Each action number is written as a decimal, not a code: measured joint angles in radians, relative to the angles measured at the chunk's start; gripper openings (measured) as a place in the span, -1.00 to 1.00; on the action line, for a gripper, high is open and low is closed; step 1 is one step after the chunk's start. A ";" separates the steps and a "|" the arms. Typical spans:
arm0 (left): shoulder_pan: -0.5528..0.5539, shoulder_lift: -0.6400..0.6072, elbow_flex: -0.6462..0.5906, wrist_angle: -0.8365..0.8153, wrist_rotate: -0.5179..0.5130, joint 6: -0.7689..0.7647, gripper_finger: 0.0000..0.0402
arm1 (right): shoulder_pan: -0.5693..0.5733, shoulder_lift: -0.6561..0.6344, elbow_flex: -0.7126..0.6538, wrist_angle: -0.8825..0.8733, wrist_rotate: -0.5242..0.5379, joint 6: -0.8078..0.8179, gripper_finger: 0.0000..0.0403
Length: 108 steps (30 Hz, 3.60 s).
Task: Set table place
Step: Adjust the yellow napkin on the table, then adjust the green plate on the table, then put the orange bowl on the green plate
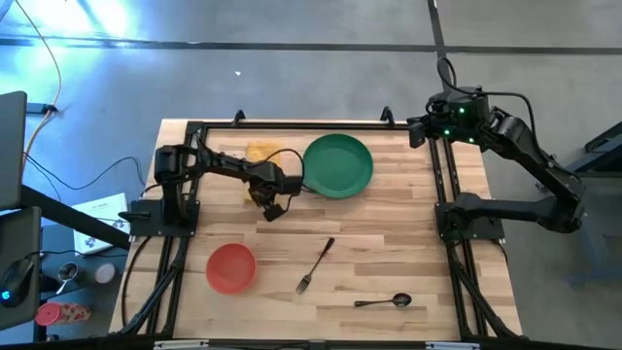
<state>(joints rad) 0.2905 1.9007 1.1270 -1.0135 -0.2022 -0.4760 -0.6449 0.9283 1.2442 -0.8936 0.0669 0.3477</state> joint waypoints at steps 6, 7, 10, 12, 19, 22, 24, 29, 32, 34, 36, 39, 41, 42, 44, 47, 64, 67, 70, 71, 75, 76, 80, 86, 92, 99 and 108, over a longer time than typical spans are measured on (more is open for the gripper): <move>0.002 -0.100 0.003 0.050 0.004 -0.054 -1.00 | 0.000 0.002 0.000 -0.008 0.000 -0.008 -1.00; 0.002 -0.136 0.003 0.069 0.004 -0.065 -1.00 | 0.000 0.007 0.000 -0.022 0.003 -0.008 -1.00; 0.004 -0.250 0.004 0.119 -0.004 -0.107 -1.00 | 0.019 0.048 -0.010 -0.106 0.090 0.002 -1.00; 0.004 -0.332 0.005 0.149 -0.031 -0.142 -1.00 | 0.042 0.081 -0.071 -0.133 0.148 0.034 -1.00; 0.005 -0.573 0.005 0.121 -0.140 -0.229 -1.00 | 0.041 0.237 -0.443 0.145 0.067 0.120 -1.00; 0.004 -0.641 0.005 0.097 -0.176 -0.241 -1.00 | 0.023 0.336 -0.531 0.344 0.026 0.127 -1.00; 0.004 -0.676 0.005 0.095 -0.183 -0.246 -1.00 | 0.016 0.411 -0.555 0.422 -0.004 0.134 -1.00; 0.004 -0.734 0.006 0.075 -0.192 -0.246 -1.00 | 0.024 0.571 -0.523 0.475 -0.021 0.114 -1.00; 0.004 -0.744 0.006 0.041 -0.202 -0.247 -1.00 | 0.040 0.632 -0.475 0.477 -0.032 0.097 -1.00; 0.004 -0.746 0.006 0.018 -0.203 -0.250 -1.00 | 0.055 0.662 -0.440 0.474 -0.044 0.091 -1.00; 0.004 -0.746 0.006 -0.007 -0.203 -0.254 -1.00 | 0.073 0.685 -0.402 0.475 -0.055 0.089 -1.00; 0.004 -0.746 0.006 -0.040 -0.195 -0.255 -1.00 | 0.092 0.696 -0.352 0.454 -0.059 0.081 -1.00; 0.004 -0.746 0.006 -0.069 -0.172 -0.255 -1.00 | 0.096 0.692 -0.321 0.408 -0.059 0.080 -1.00; 0.004 -0.748 0.006 -0.084 -0.157 -0.253 -1.00 | 0.095 0.683 -0.309 0.375 -0.058 0.079 -1.00; 0.000 -0.753 0.006 -0.122 -0.113 -0.222 -1.00 | 0.094 0.654 -0.277 0.304 -0.056 0.065 -1.00; -0.067 -0.754 0.007 -0.172 -0.054 -0.169 -1.00 | 0.095 0.581 -0.222 0.200 -0.057 0.027 -1.00; -0.625 -0.653 -0.042 -0.275 0.159 -0.401 -0.06 | 0.117 0.345 0.073 -0.087 -0.067 -0.065 -1.00; -0.676 -0.606 -0.112 -0.194 0.232 -0.402 0.06 | 0.126 0.344 0.083 -0.099 -0.073 -0.071 -1.00; -0.711 -0.573 -0.179 -0.097 0.270 -0.424 0.09 | 0.140 0.344 0.083 -0.105 -0.077 -0.068 -1.00; -0.718 -0.565 -0.198 -0.089 0.271 -0.432 0.10 | 0.146 0.344 0.083 -0.105 -0.077 -0.064 -1.00; -0.716 -0.555 -0.248 -0.091 0.266 -0.459 0.10 | 0.172 0.344 0.083 -0.111 -0.079 -0.049 -1.00; -0.716 -0.555 -0.256 -0.085 0.255 -0.461 0.10 | 0.178 0.344 0.083 -0.113 -0.079 -0.041 -1.00; -0.716 -0.557 -0.297 -0.078 0.236 -0.468 0.10 | 0.200 0.345 0.083 -0.116 -0.079 -0.034 -1.00; -0.716 -0.557 -0.374 0.071 0.236 -0.493 0.07 | 0.210 0.344 0.083 -0.112 -0.079 -0.012 -1.00; -0.716 -0.541 -0.388 0.095 0.165 -0.666 -0.66 | 0.209 0.344 0.083 -0.112 -0.079 0.001 -1.00; -0.716 -0.553 -0.370 0.098 0.034 -0.875 -0.98 | 0.209 0.345 0.083 -0.108 -0.074 0.011 -1.00; -0.663 -0.580 -0.116 -0.296 -0.481 -1.113 -0.99 | 0.249 0.345 0.083 -0.013 0.008 -0.015 -1.00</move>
<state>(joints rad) -0.3726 1.3207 1.0114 -1.3092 -0.6835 -1.5893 -0.3958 1.2736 1.3268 -0.9069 0.0753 0.3325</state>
